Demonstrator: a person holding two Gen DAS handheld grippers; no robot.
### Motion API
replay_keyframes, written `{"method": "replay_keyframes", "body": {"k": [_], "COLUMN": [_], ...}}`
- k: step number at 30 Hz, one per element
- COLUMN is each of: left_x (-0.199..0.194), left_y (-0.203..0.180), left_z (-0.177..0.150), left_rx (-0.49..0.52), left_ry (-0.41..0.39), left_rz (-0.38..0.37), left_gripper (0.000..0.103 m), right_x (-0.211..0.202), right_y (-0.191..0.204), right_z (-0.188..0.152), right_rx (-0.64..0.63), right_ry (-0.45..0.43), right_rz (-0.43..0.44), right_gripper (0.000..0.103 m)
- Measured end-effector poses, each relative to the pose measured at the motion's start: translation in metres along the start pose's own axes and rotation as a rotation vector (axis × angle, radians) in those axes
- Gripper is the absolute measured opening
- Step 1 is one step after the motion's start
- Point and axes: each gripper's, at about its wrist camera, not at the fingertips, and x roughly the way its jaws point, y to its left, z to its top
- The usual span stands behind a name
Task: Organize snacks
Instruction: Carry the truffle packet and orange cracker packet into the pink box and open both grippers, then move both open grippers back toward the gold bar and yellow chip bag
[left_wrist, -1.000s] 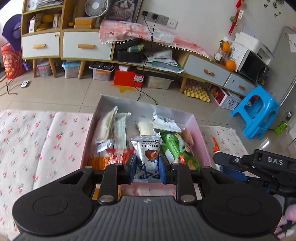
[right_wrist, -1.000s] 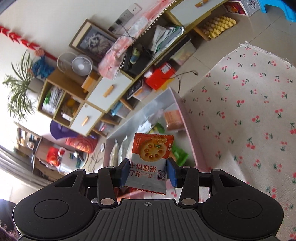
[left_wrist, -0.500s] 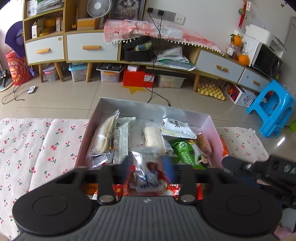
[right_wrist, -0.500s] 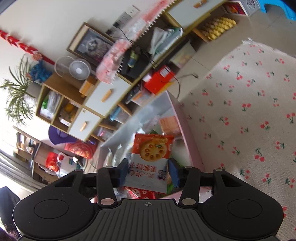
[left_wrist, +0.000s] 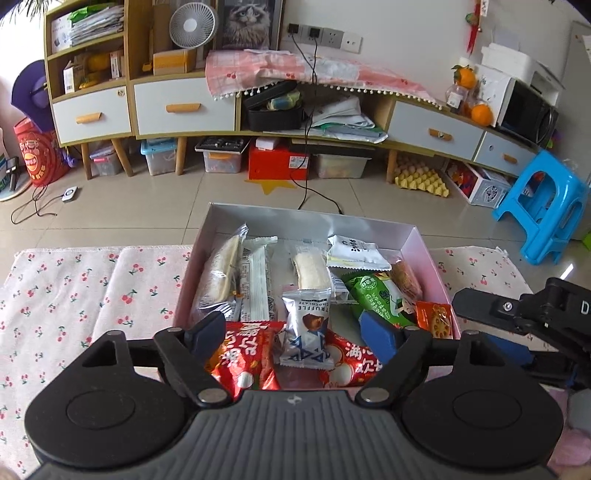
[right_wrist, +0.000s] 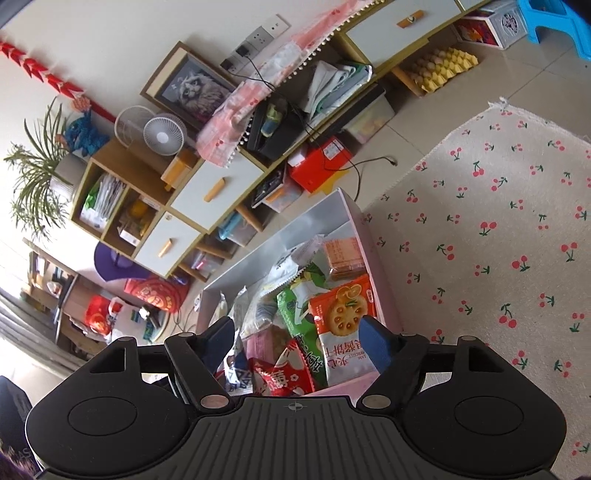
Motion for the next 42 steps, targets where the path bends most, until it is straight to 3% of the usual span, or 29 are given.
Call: {"method": "replay_keyframes", "body": {"k": [16,21,30,42], "left_x": [-0.045,-0.055,-0.057,-0.048], "left_y": [0.032,0.039,0.048,0.083], "left_z": [-0.036,-0.047,-0.07,-0.085], "left_rx": [-0.004,0.01,0.029,-0.001], "left_ry": [0.03,0.028,0.018,0.028], "left_rz": [0.005,0.009,-0.004,0.064], "left_gripper": [0.091,0.098,0.102,0.102], "right_x": [-0.037,-0.043,-0.048,-0.042], "right_y": [0.042,0.044,0.044,0.048], "right_z": [-0.028,-0.038,-0.065,-0.094], "right_rx": [-0.222,-0.257,-0.395,-0.528], "right_ry": [0.037,0.035,0.073,0.09], "right_rz": [-0.006,-0.05,-0.108,-0.142], "right_gripper": [0.085,0.087,0.088,0.092]}}
